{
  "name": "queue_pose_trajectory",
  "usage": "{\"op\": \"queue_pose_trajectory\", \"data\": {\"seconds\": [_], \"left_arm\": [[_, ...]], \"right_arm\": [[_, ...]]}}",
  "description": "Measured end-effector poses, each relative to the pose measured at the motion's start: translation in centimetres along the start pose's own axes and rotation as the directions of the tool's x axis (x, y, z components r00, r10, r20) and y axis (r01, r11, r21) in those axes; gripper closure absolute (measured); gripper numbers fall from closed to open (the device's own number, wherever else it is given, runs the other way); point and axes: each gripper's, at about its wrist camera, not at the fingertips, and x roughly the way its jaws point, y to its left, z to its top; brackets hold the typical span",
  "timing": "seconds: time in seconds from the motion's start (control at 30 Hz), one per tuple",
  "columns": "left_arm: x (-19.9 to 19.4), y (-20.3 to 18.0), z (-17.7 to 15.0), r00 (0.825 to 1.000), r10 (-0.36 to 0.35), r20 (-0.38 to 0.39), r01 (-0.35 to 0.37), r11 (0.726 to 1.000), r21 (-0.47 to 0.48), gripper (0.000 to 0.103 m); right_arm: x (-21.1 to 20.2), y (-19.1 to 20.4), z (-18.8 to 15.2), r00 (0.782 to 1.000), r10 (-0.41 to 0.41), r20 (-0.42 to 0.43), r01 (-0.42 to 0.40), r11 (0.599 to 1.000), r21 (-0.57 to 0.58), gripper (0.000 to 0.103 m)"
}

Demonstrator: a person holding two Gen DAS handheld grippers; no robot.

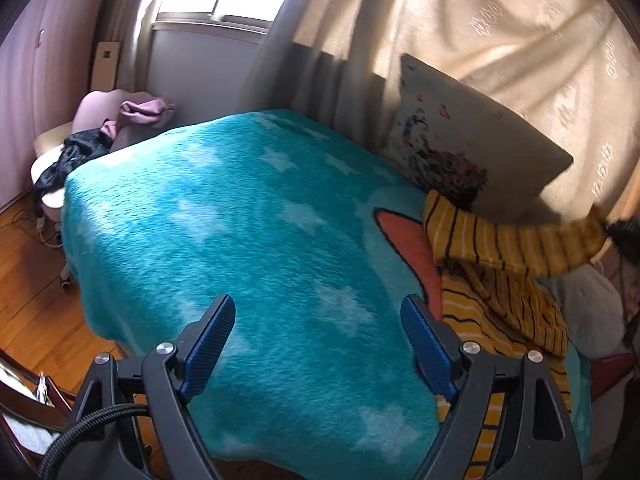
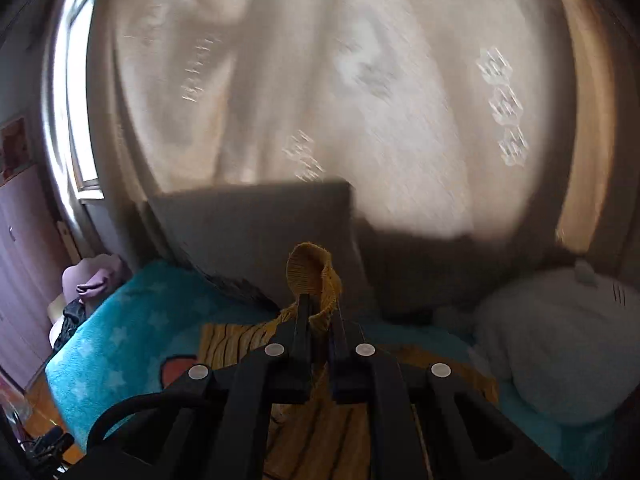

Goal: Fold small clothes

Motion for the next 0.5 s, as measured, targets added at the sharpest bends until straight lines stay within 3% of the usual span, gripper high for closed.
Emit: {"op": "queue_pose_trajectory", "data": {"seconds": [0.17,0.27,0.33,0.4,0.47,0.5], "left_arm": [[1.7,-4.4,0.6,0.999,-0.03,-0.021,0.032,0.995,0.1,0.019],[2.8,-6.9,0.9,0.998,-0.049,-0.039,0.054,0.989,0.137,0.019],[3.6,-8.5,1.1,0.996,-0.068,-0.059,0.076,0.985,0.156,0.019],[4.2,-10.2,1.3,0.994,-0.08,-0.073,0.092,0.979,0.182,0.019],[4.8,-12.1,1.4,0.994,-0.079,-0.075,0.094,0.969,0.227,0.019],[5.2,-13.2,1.4,0.994,-0.079,-0.077,0.096,0.962,0.254,0.019]], "right_arm": [[4.1,-10.0,-7.0,0.991,0.008,-0.136,0.025,0.972,0.236,0.098],[4.9,-12.7,-9.5,0.986,-0.002,-0.165,0.049,0.958,0.282,0.098],[4.7,-13.6,-10.6,0.983,-0.055,-0.176,0.103,0.955,0.276,0.096],[4.0,-14.6,-11.2,0.974,-0.142,-0.173,0.185,0.947,0.264,0.093],[2.6,-15.0,-11.4,0.981,-0.131,-0.146,0.168,0.944,0.284,0.077],[1.8,-15.3,-11.5,0.986,-0.117,-0.12,0.148,0.943,0.297,0.075]]}}
